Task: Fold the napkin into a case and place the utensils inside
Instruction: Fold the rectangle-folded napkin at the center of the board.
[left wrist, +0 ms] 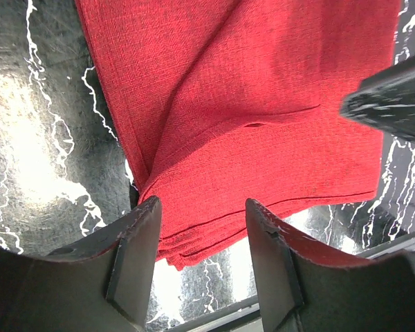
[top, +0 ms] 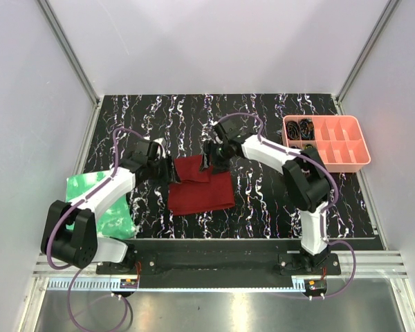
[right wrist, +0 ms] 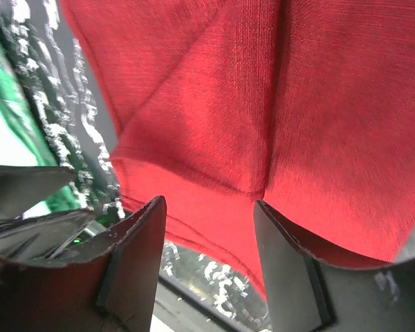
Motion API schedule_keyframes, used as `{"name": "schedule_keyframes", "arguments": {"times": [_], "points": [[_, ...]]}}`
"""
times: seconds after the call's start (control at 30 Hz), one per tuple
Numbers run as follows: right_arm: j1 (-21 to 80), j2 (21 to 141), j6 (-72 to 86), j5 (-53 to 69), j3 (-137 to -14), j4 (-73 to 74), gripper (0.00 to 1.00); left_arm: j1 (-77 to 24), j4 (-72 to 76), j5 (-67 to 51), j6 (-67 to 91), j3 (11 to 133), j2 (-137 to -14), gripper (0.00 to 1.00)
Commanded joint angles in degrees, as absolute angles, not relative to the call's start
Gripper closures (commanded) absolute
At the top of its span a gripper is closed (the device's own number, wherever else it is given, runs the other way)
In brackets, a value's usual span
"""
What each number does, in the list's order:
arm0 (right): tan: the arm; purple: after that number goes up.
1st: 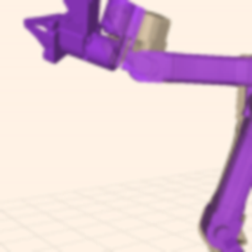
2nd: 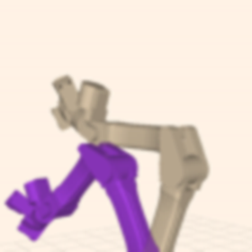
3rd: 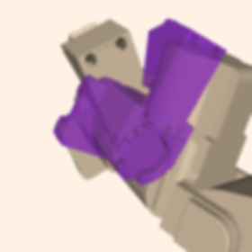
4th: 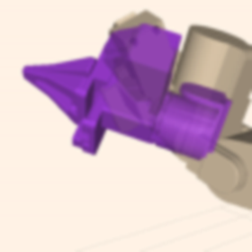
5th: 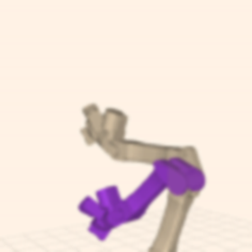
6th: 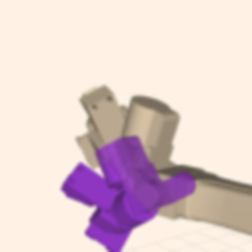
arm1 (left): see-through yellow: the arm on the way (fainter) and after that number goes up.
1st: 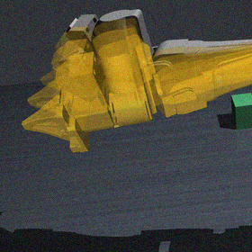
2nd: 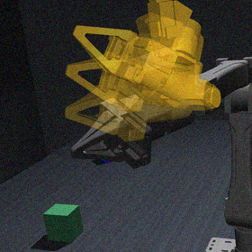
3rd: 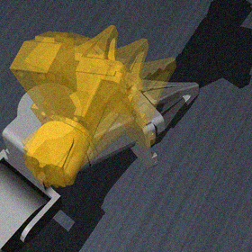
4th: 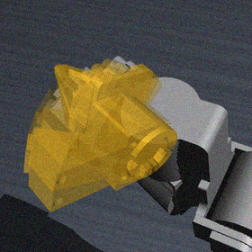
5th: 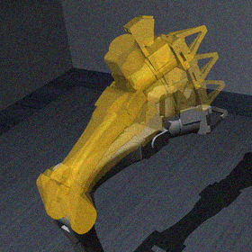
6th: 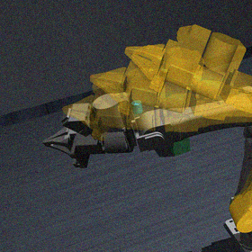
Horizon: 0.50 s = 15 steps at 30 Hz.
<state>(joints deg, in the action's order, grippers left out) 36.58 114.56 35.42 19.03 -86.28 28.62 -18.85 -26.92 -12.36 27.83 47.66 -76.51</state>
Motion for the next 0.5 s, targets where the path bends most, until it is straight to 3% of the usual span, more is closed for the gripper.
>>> {"name": "schedule_keyframes", "arguments": {"times": [0.0,0.27,0.47], "points": [[37.35,116.80,32.34,21.36,-87.72,25.75,0.39,-18.98,-25.31,-13.71,27.42,49.57,-76.82,0.44],[37.35,118.21,31.38,20.56,-85.08,25.49,0.34,-18.98,-25.05,-12.92,27.68,46.06,-77.25,0.39],[37.44,120.06,32.17,22.24,-85.60,23.82,0.52,-18.98,-22.15,-11.95,32.16,41.66,-71.81,0.41]]}}
